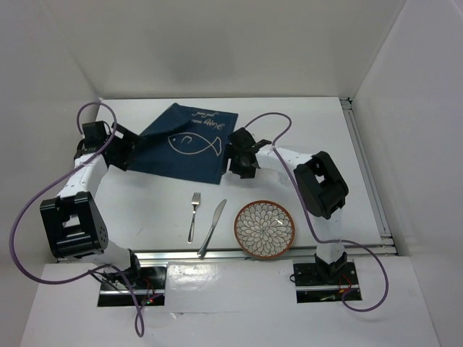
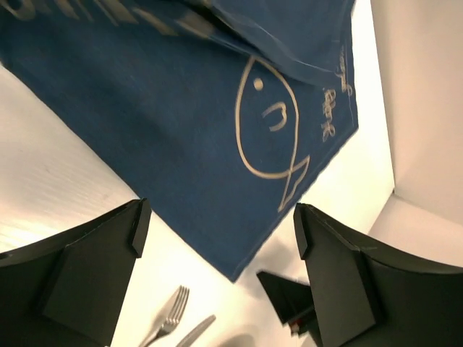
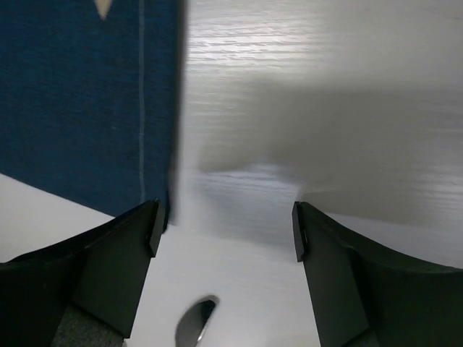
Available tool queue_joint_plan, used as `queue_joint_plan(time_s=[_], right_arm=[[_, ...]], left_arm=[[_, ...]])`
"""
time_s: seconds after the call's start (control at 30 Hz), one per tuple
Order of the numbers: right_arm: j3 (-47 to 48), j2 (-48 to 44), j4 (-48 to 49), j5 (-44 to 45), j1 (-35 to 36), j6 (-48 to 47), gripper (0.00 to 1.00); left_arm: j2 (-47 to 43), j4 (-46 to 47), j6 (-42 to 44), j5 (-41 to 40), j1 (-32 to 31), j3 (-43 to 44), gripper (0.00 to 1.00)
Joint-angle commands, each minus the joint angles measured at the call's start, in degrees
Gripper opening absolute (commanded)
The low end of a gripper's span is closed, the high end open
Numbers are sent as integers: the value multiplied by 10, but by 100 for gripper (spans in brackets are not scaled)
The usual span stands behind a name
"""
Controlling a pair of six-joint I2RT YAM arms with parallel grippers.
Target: Set the dinner table for one person
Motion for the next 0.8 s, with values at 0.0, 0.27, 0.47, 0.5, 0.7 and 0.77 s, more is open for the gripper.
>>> queue_joint_plan(time_s=[0.0,0.27,0.47,0.5,0.7,0.77], right_arm=[[33,25,34,-38,-3,30,83],[69,72,48,-62,35,36,81],[96,111,22,-7,53,71,54],[112,119,11,6,53,78,29],[99,93,-47,88,35,81,0],[51,50,-27,88,6,63,0]], left_arm=[[-2,-6,23,34,-3,30,100],[-2,-42,67,-10,-3,70,98],[-2,-48,92,1,-3,70,92],[-2,-48,99,1,-3,70,91],[-2,-72,148,-26,-42,82,92],[-2,-84,148,-45,-59,87,92]])
